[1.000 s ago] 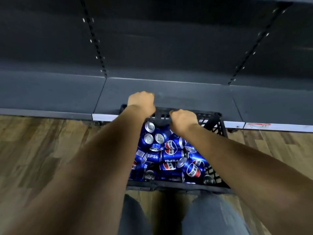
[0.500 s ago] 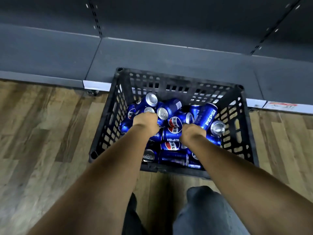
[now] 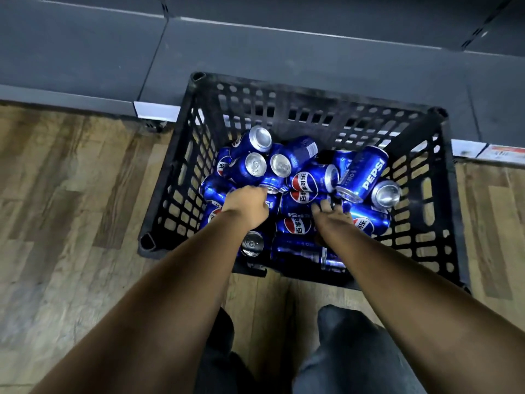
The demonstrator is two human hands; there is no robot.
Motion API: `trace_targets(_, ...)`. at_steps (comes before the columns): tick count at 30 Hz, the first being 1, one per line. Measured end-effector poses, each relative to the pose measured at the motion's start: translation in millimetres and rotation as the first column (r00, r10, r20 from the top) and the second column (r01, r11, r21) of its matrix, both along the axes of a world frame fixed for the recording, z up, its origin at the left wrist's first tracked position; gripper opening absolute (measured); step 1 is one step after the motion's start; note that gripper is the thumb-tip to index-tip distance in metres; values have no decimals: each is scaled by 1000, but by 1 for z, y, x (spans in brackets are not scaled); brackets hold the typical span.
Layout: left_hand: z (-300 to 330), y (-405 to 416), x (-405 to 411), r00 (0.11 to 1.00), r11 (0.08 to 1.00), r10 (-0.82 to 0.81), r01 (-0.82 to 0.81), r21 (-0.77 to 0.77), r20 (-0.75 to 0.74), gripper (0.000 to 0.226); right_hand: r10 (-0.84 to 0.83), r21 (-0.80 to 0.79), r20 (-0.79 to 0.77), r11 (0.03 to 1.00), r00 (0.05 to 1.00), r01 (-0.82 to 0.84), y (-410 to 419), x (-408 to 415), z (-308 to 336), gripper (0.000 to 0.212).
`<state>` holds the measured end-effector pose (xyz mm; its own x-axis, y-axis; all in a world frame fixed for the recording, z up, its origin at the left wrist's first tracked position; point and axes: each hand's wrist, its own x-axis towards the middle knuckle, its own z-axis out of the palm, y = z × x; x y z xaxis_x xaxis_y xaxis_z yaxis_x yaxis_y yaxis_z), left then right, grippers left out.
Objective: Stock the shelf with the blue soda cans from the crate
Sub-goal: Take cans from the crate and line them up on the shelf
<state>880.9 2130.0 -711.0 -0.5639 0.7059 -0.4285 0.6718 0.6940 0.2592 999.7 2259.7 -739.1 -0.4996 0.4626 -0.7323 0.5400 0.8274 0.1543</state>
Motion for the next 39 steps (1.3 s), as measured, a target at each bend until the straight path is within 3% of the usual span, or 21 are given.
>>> trace_targets(4, -9, -3, -2, 996, 998, 68, -68, -3, 58, 25, -2, 32, 23, 1000, 1000, 1, 1, -3, -2, 95)
trace_targets(11, -11, -1, -13, 988, 997, 63, -57, -44, 142, 19, 26, 118, 159, 992, 987, -45, 8, -12, 3, 70)
trace_targets(15, -6, 1, -24, 976, 995, 97, -94, -22, 196, 19, -30, 172, 215, 985, 976, -8, 8, -15, 14, 77)
trace_targets(20, 10, -3, -31, 916, 954, 265, -294, 54, 300, 22, -336, 145, 109, 937, 936, 319, 18, 3, 34, 86)
trace_targets(22, 24, -8, -34, 904, 943, 304, -331, 42, 300, 24, -429, 22, 10, 903, 903, 429, 22, 9, 43, 53)
trace_targets(23, 33, -11, -36, 899, 939, 316, -342, 33, 304, 25, -450, -30, -35, 893, 893, 449, 22, 11, 52, 40)
trace_targets(27, 86, -20, -33, 856, 924, 362, -382, -22, 369, 23, -384, -40, -95, 923, 919, 382, 17, 19, 108, 40)
trace_targets(29, 123, -22, -29, 804, 897, 413, -440, -38, 427, 19, -329, 5, -36, 944, 944, 330, 12, 16, 154, 61)
trace_targets(31, 163, -22, -26, 674, 829, 496, -556, -65, 547, 13, -306, 28, 18, 952, 952, 305, 6, 11, 199, 83)
trace_targets(34, 228, -23, -24, 484, 726, 576, -674, -139, 659, 14, -319, -4, -9, 948, 948, 318, 2, 7, 267, 88)
trace_targets(39, 338, -21, -15, 341, 657, 602, -726, -205, 722, 15, -468, -130, -169, 883, 868, 451, -5, 5, 378, 83)
